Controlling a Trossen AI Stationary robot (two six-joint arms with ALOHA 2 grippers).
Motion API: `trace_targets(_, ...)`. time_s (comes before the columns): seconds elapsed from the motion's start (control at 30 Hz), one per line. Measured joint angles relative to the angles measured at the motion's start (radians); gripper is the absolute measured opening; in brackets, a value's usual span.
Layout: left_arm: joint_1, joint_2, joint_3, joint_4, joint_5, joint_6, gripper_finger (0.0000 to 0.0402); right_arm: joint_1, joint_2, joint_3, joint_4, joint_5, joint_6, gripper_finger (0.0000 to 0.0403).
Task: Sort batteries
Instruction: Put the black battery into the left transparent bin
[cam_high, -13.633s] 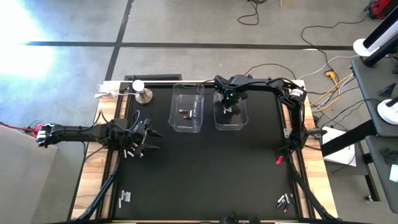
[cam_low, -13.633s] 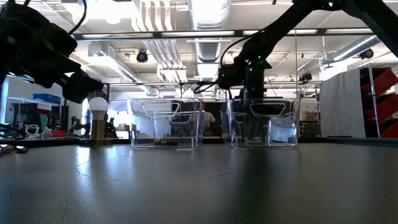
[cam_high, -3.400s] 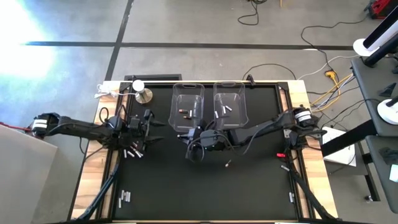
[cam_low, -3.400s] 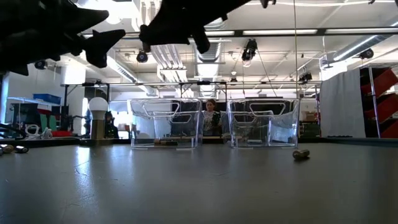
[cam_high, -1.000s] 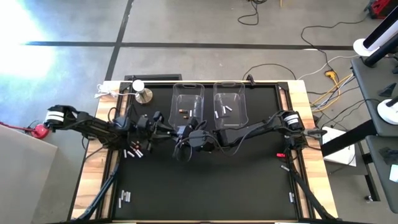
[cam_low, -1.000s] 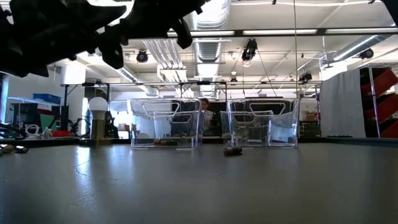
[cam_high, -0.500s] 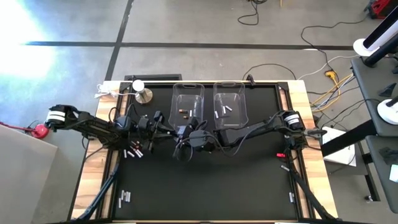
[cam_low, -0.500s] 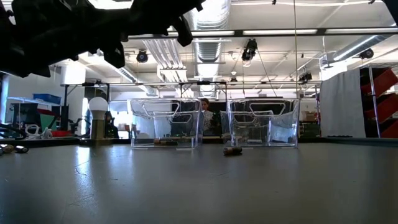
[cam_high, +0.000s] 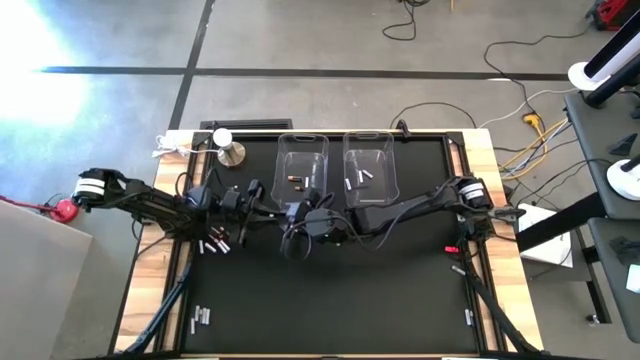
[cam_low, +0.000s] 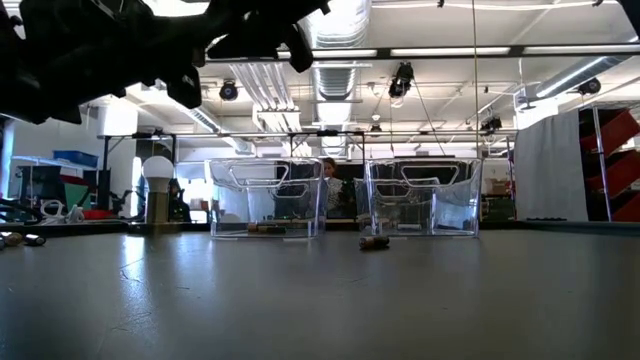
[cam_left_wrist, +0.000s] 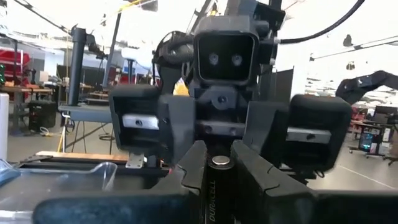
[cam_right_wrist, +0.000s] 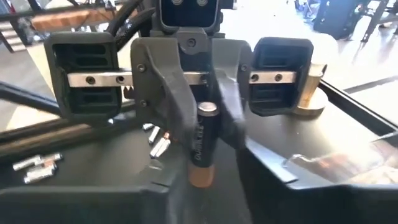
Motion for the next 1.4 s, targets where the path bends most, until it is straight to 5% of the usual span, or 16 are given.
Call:
trace_targets(0.17, 0.006, 0.001, -0.003, -0.059, -0.004, 0.007, 0.0029, 0.021, -0.084, 0.002, -0.232, -0.038, -0.03, 0.0202)
trace_targets(0.27, 0.006, -0.015, 0.025, -0.134, -0.025, -0.025, 0.0029, 0.056, -0.145, 0.004, -0.454, -0.04, 0.094, 0.0215)
trace_targets(0.37, 0.005, -0.031, 0.134, -0.471, -0.068, -0.017, 0.0029, 0.112, -0.16, -0.003, -0.636, -0.011, 0.194, 0.0217)
trace_targets(0.57, 0.016, 0.028, 0.51, -1.218, -0.328, 0.19, 0.0029, 0.21, -0.126, -0.009, -0.82, 0.097, 0.34, 0.0205)
trace_targets(0.83, 0.171, 0.186, 0.909, -1.66, -0.301, 0.365, 0.0029, 0.261, -0.047, -0.026, -0.838, 0.117, 0.482, 0.0194)
trace_targets(1.03, 0.324, 0.385, 1.162, -1.951, -0.164, 0.471, 0.0029, 0.301, -0.064, -0.028, -0.866, 0.115, 0.509, 0.0195)
trace_targets(1.23, 0.425, 0.559, 1.293, -2.115, -0.046, 0.654, 0.0029, 0.348, -0.08, -0.027, -0.912, 0.117, 0.586, 0.0187)
trace_targets(1.4, 0.527, 0.665, 1.355, -2.129, 0.027, 0.658, 0.0029, 0.402, -0.082, -0.027, -0.971, 0.117, 0.671, 0.0182)
